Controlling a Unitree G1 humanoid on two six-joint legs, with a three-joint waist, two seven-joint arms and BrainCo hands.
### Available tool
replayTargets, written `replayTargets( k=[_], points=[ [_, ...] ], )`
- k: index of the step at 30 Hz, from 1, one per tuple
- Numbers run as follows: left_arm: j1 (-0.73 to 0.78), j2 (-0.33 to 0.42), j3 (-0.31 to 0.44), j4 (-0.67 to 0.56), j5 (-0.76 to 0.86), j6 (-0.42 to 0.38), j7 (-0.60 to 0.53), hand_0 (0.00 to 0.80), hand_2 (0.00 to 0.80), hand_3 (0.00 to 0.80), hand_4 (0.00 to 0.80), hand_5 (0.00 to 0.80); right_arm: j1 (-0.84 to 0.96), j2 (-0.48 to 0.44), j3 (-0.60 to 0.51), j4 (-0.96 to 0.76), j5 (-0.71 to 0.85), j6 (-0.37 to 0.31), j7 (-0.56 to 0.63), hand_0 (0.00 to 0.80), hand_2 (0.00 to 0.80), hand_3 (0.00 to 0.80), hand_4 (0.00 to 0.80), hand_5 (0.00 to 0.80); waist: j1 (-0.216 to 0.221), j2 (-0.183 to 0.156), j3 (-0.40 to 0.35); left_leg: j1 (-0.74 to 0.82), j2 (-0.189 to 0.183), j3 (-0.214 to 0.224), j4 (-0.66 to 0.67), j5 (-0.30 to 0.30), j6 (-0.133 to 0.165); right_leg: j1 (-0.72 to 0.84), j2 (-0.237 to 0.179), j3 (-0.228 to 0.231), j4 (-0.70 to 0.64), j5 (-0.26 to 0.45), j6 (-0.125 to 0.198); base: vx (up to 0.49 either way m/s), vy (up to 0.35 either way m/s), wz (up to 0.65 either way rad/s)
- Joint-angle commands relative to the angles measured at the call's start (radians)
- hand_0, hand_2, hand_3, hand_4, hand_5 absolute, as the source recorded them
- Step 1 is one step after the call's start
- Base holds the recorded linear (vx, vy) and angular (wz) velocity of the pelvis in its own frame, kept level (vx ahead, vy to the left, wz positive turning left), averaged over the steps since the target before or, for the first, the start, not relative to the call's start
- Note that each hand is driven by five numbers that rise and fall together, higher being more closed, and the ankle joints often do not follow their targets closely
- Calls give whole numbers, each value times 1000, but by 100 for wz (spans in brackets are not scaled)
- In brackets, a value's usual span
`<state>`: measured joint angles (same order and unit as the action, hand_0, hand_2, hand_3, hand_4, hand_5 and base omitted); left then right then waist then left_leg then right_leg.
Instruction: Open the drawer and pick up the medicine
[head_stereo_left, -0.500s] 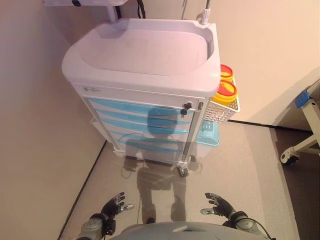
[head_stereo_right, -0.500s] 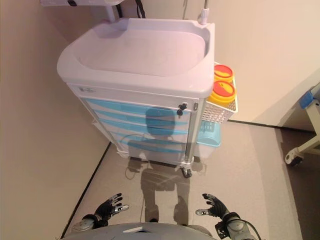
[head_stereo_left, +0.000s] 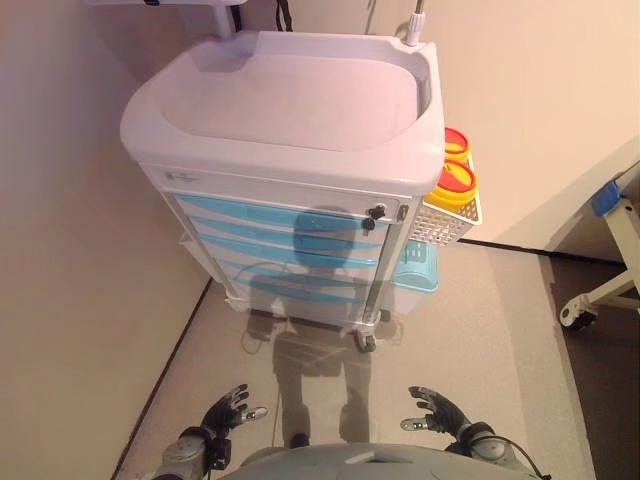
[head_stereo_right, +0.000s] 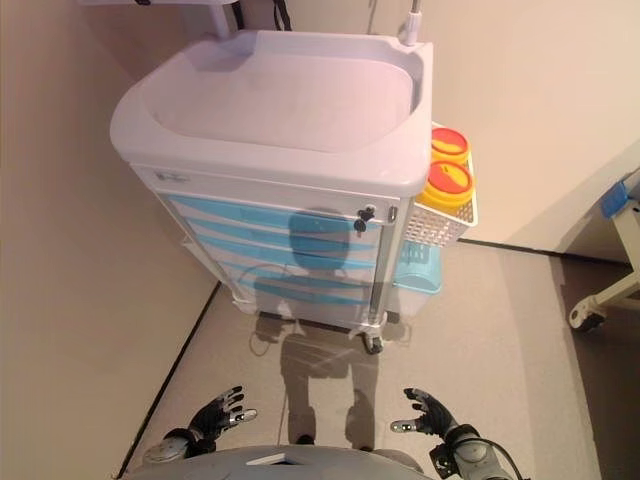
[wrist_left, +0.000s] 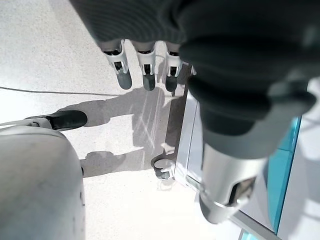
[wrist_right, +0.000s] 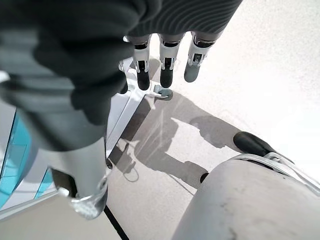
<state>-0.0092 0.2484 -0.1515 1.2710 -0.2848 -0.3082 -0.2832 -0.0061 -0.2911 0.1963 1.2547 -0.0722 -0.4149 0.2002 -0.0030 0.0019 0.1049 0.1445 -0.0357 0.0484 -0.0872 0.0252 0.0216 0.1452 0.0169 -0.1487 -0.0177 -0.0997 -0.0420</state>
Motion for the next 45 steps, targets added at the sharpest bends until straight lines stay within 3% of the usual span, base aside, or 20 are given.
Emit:
replayTargets(
  k=[1, 8, 12, 13, 14, 17, 31, 41, 42, 45],
  points=[
    [-46, -21, 50, 45, -63, 16, 22, 0, 0, 0, 0, 0, -44, -6, 19, 34, -15, -22, -3, 0, 0, 0, 0, 0, 6, -7, 6, -34, -21, 13, 35, -75, 9, -54, -58, -35, 33, 44, 86, 48, 15, 1],
    [-60, -9, 66, 45, -119, 20, -9, 0, 0, 0, 0, 0, -62, -17, 25, 4, 32, -14, -16, 0, 0, 0, 0, 0, 12, 0, 56, -104, -27, -7, 106, -90, 29, -133, -77, -29, 133, 13, 75, 1, 44, 0],
    [-103, 1, 54, 25, -187, -24, -23, 0, 0, 0, 0, 0, -111, -36, 22, -29, 94, -30, -32, 0, 0, 0, 0, 0, 9, 16, 140, -190, -31, 0, 166, -93, 43, -243, -95, -27, 226, -2, 68, -161, 82, -2],
    [-114, 4, 57, 24, -153, 18, 52, 0, 0, 0, 0, 0, -122, -36, 23, -32, 98, -44, -38, 0, 0, 0, 0, 0, 9, 14, 157, -218, -32, 9, 188, -95, 47, -268, -98, -23, 240, -3, 67, -193, 50, -5],
    [-133, 10, 62, 37, -193, -39, 15, 0, 0, 0, 0, 0, -136, -37, 30, -31, 101, -70, -45, 0, 0, 0, 0, 0, 11, 8, 179, -262, -34, 19, 221, -97, 52, -304, -100, -20, 259, -2, 63, -203, 11, -5],
    [-163, 8, 76, 42, -225, -67, 26, 0, 0, 0, 0, 0, -149, -32, 53, -38, 66, -121, -88, 0, 0, 0, 0, 0, 13, -8, 220, -345, -34, 35, 306, -109, 57, -378, -108, -19, 317, -1, 55, -113, -7, -8],
    [-288, 17, 110, -132, -550, -174, 38, 0, 0, 0, 0, 0, -221, -53, 86, -118, 50, -107, -147, 0, 0, 0, 0, 0, -16, -45, 311, -649, -10, 87, 567, -177, 78, -698, -72, 37, 521, 0, 33, -46, 55, -11],
    [-386, 48, 96, -311, -914, -132, -161, 0, 0, 0, 0, 0, -219, -85, 134, -218, 75, -77, -130, 0, 0, 0, 0, 0, -57, -73, 351, -705, 7, 106, 583, -175, 76, -756, -32, 70, 517, 29, 36, 8, 28, -15],
    [-399, 50, 88, -337, -966, -124, -185, 0, 0, 0, 0, 0, -216, -88, 141, -231, 83, -72, -127, 0, 0, 0, 0, 0, -60, -72, 353, -697, 8, 99, 594, -207, 70, -750, -27, 78, 529, 2, 44, 99, 13, -19],
    [-436, 61, 89, -380, -1090, -102, -280, 0, 0, 0, 0, 0, -208, -96, 160, -271, 99, -60, -118, 0, 0, 0, 0, 0, -72, -81, 362, -709, 13, 102, 604, -211, 67, -757, -18, 87, 525, 9, 43, 45, -3, -14]
  ],
)
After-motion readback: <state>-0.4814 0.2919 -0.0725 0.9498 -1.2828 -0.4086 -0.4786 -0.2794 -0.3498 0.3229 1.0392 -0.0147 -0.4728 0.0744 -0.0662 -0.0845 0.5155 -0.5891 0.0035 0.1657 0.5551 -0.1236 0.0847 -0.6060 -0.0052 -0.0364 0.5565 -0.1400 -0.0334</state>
